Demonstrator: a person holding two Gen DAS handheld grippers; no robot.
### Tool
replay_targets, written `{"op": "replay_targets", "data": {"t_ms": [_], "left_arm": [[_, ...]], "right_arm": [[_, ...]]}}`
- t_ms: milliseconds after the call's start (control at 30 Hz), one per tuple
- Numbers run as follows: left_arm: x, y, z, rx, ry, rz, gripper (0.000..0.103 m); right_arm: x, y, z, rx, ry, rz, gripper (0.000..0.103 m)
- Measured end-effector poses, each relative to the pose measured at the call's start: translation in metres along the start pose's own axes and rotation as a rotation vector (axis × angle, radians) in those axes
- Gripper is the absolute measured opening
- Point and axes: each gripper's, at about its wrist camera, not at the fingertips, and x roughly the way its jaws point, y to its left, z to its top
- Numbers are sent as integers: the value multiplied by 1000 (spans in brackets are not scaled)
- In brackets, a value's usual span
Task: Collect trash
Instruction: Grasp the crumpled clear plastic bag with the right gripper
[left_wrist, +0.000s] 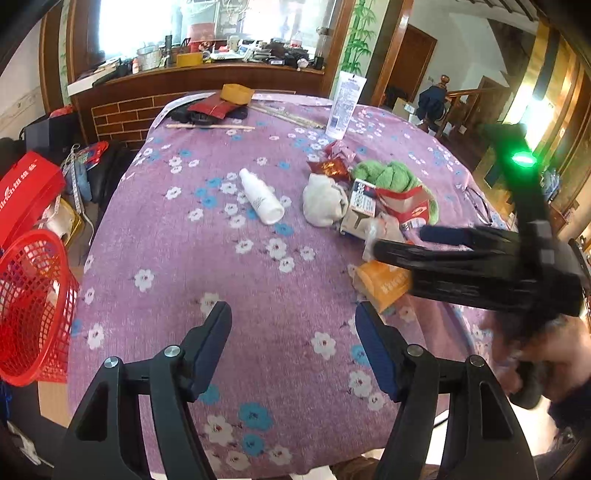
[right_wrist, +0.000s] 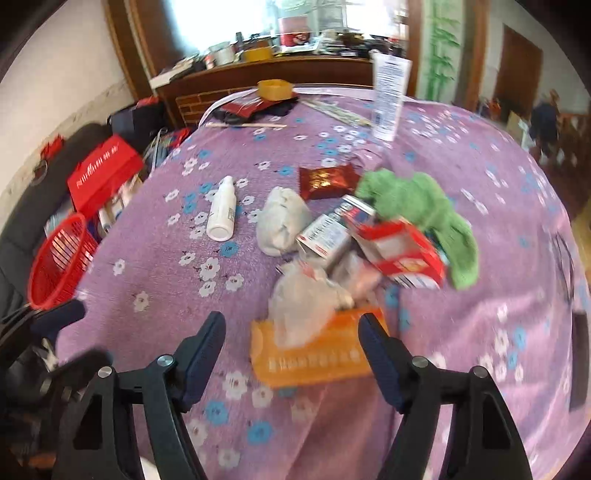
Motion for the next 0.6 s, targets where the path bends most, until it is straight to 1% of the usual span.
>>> {"op": "replay_targets", "data": {"t_ms": [33,67,100,133,167,200,300,367,433,500,600], "left_arm": [[-1,1,-1,-8,6,2,69],[-2,1,-1,-11,8,4,69],[-3,0,-2,-9,8,11,69],[-3,2,-1,-5,8,15,70],[-4,0,-2,3,5,21,71],[-5,-2,-1,15,-2,27,73],[-4,-10,1,58,-22,37,77],[0,-19,6,88,-21,21,78],[9,-31,10,130,-12,-3,80],[22,-47,14,191,7,-25,81],[43,-73,20,301,13,-31,82]], "right_arm": [[10,4,1,-25,13,-37,78],[19,6,2,-41,27,-67,73],[26,6,2,-50,41,-74,53],[32,5,2,-58,59,-96,41],[30,2,2,-55,50,-110,37],[24,-2,1,-34,38,-84,32],[-1,-17,-6,18,5,-36,28],[-23,-31,-14,67,-34,23,28],[-47,-46,-24,121,-75,57,28],[-69,-62,-34,165,-115,93,28],[-91,-82,-46,228,-147,105,28]]}}
